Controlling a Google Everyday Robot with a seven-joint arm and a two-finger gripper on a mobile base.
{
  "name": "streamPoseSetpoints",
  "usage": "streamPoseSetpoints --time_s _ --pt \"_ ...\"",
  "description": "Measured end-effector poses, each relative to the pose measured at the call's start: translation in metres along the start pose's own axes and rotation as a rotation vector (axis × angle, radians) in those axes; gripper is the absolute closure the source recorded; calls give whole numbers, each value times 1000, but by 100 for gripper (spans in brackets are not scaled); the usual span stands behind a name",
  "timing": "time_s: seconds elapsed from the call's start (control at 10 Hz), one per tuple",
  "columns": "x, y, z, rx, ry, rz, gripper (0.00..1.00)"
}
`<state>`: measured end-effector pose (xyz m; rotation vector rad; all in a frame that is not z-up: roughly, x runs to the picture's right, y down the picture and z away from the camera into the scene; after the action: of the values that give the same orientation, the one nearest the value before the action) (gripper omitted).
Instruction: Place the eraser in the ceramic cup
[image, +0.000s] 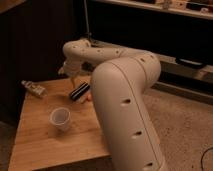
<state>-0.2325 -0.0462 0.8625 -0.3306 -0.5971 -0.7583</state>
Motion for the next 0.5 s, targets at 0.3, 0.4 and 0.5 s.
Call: streamPoseSetpoints --time_s 0.3,0.4,0.5 --pt "2 13 23 -25 -11 32 20" --pt "4 18 29 -32 -11 45 20" --pt "8 22 30 -36 -8 55 20"
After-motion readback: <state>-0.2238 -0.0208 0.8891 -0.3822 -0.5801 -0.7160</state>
